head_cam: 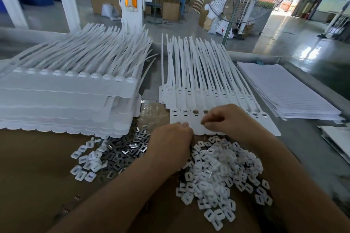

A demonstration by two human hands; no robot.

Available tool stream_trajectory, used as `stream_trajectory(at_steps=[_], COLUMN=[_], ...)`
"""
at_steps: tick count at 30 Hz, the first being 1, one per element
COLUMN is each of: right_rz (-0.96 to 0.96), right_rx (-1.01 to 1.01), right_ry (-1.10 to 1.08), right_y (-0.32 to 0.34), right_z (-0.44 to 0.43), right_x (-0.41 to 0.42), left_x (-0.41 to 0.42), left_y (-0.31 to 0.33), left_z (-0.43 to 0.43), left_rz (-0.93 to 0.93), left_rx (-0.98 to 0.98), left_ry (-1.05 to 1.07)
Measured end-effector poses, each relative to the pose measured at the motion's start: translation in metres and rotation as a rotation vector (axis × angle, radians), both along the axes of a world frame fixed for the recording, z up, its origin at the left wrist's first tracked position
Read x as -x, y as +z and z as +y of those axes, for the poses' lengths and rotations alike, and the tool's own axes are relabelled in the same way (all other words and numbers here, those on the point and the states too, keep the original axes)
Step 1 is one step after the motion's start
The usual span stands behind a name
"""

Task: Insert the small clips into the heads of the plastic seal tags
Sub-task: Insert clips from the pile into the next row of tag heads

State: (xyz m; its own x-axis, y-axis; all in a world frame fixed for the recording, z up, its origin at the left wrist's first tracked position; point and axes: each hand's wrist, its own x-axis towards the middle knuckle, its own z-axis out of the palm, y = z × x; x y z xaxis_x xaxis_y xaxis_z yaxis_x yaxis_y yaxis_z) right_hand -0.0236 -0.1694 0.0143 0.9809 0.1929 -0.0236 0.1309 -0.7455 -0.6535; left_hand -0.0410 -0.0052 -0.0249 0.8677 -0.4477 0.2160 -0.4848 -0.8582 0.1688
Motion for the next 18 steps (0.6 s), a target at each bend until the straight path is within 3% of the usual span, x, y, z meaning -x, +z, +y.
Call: stream_trajectory(at_steps=[13,18], right_rz=[0.049,0.067], right_rx=[0.278,0.103], right_ry=[0.029,-0.023], right_y=[-0.008,-0.013], right_z=[-0.007,-0.013], right_x=[0.011,0.015], left_x=[0.001,0.0], left_y=[0.0,0.0], left_z=[-0.002,-0.004], left_rz=[0.028,0.034], left_rx=[-0.006,-0.008], left_ry=[-0.004,-0.005])
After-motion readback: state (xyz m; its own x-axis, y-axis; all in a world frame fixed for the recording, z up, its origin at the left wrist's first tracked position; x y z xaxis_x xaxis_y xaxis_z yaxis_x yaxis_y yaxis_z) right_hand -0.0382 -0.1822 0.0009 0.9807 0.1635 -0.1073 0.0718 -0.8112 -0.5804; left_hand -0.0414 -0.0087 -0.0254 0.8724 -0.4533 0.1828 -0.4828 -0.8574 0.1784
